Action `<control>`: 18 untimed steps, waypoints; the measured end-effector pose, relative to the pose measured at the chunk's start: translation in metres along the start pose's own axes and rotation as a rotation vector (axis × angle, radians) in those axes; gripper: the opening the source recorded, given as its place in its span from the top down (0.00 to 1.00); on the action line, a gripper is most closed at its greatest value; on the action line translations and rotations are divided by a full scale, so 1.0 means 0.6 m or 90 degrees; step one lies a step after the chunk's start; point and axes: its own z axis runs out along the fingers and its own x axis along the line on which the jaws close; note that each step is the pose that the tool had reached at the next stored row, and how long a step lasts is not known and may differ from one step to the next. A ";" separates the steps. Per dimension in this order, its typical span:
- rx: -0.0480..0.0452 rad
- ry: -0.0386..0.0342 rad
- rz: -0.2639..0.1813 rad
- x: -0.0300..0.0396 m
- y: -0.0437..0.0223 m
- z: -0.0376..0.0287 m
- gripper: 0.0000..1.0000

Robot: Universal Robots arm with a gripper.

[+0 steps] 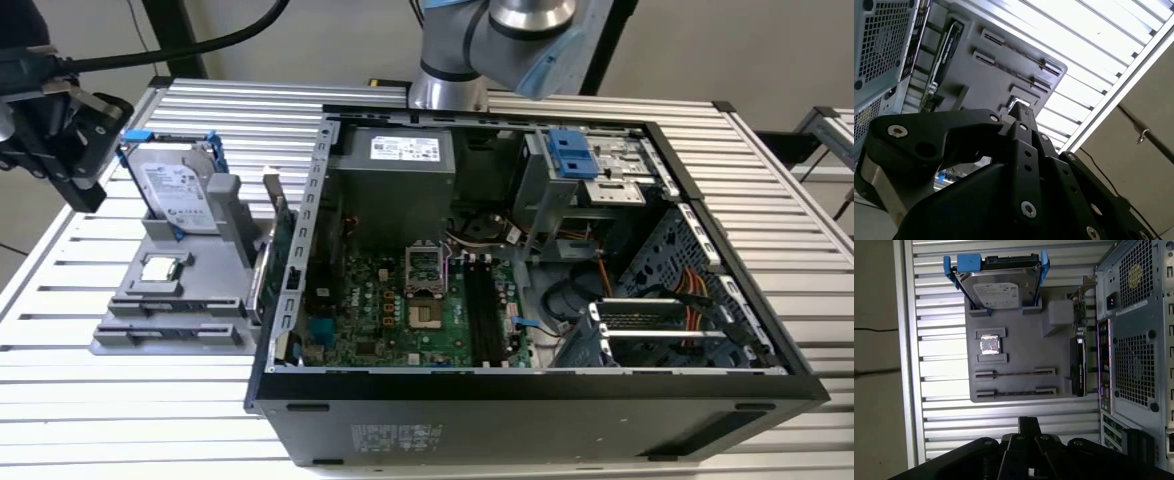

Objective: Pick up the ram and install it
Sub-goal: 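Reach for the ram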

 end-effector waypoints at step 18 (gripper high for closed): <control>0.0005 0.0063 -0.006 0.000 -0.003 0.000 1.00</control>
